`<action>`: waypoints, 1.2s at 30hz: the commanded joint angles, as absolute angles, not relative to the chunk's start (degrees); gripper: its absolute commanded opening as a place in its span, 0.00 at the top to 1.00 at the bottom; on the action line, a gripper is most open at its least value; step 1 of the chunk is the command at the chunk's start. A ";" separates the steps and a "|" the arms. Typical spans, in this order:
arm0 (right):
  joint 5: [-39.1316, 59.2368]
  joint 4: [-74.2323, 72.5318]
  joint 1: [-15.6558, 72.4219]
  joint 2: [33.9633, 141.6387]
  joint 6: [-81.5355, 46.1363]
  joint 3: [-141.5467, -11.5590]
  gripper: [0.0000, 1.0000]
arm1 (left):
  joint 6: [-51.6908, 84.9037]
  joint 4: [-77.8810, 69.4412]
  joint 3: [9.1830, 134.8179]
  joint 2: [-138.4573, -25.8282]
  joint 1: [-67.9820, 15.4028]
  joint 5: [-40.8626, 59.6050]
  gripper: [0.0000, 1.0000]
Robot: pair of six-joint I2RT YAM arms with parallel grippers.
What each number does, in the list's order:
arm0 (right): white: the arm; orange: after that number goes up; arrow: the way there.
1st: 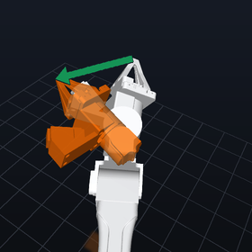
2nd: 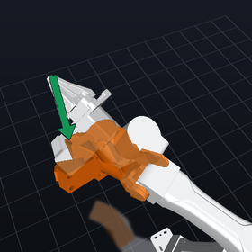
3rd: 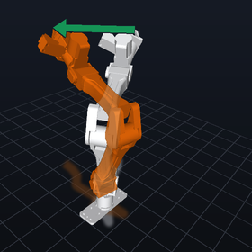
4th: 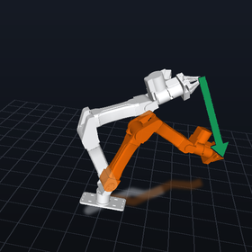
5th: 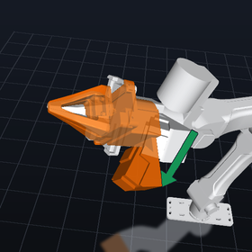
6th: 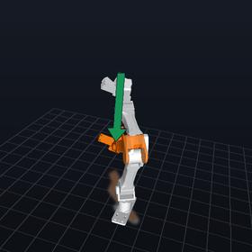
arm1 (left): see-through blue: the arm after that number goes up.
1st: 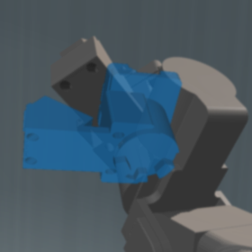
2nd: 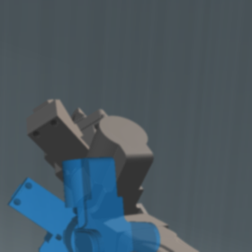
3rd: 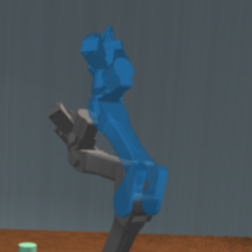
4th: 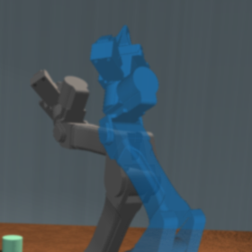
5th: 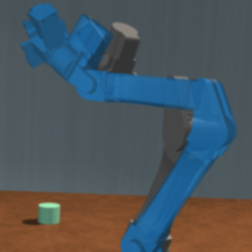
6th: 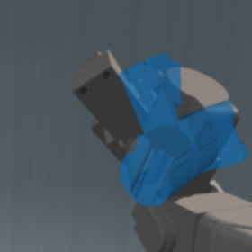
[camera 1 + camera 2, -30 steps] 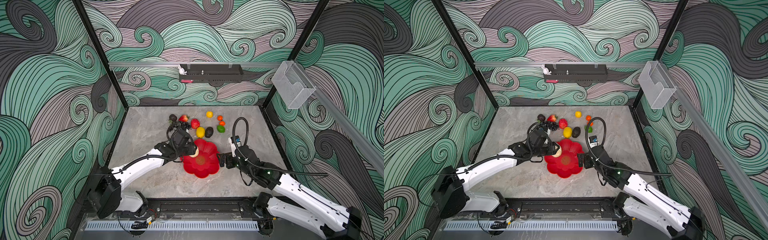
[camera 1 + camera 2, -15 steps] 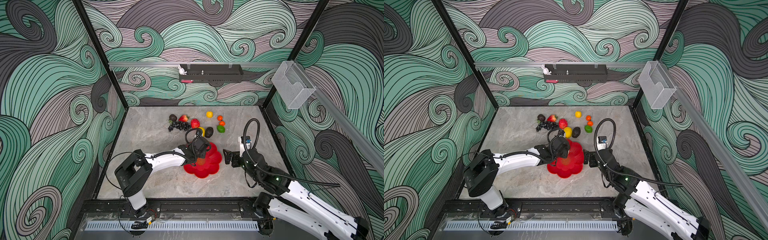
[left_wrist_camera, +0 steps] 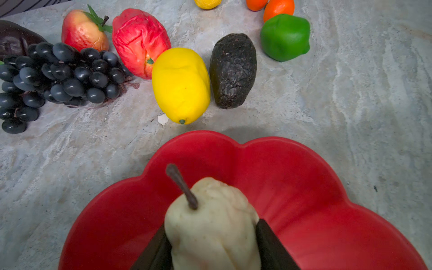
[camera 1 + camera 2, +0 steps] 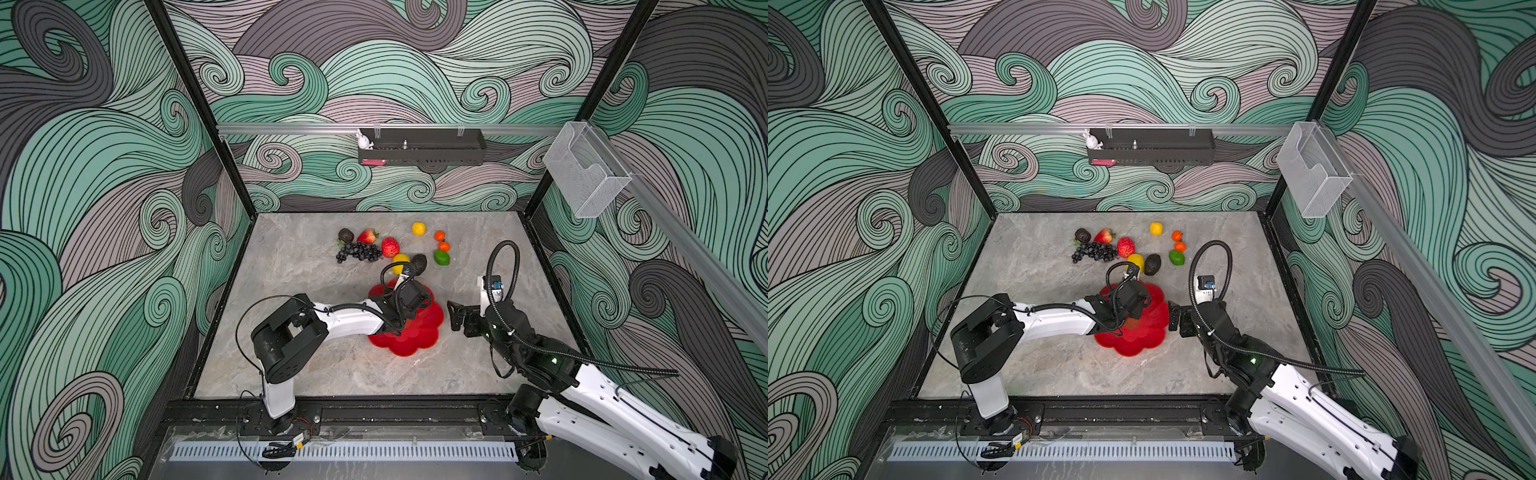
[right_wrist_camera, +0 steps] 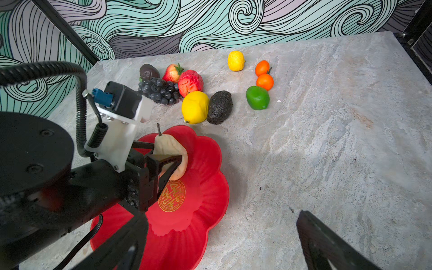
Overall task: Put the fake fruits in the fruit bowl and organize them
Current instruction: 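Take the pear with the left gripper while the right gripper draws back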
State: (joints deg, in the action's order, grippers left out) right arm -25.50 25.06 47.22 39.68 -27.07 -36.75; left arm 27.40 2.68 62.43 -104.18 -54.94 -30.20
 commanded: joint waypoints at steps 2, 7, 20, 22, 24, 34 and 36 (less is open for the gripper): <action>-25.75 24.61 46.62 39.90 -27.43 -36.24 0.00 | 27.54 1.08 62.13 -105.26 -55.46 -32.37 0.48; -25.59 24.61 46.23 39.64 -27.60 -36.31 0.00 | 28.96 1.39 61.36 -105.92 -55.54 -31.84 0.48; -23.83 24.26 44.82 39.73 -28.74 -36.42 0.00 | 32.17 4.70 62.31 -107.05 -55.54 -32.44 0.29; -23.64 24.08 44.71 39.72 -29.05 -36.58 0.00 | 32.34 4.71 62.25 -106.91 -55.55 -32.43 0.27; -23.39 23.95 44.56 39.98 -29.05 -36.74 0.00 | 32.68 4.53 61.93 -106.55 -55.54 -32.59 0.26; -20.14 22.46 44.10 41.83 -30.83 -37.07 0.00 | 33.41 5.70 62.05 -104.62 -55.55 -31.41 0.09; -19.48 21.89 44.16 41.71 -31.35 -36.82 0.00 | 33.40 5.89 61.97 -103.92 -55.55 -30.99 0.06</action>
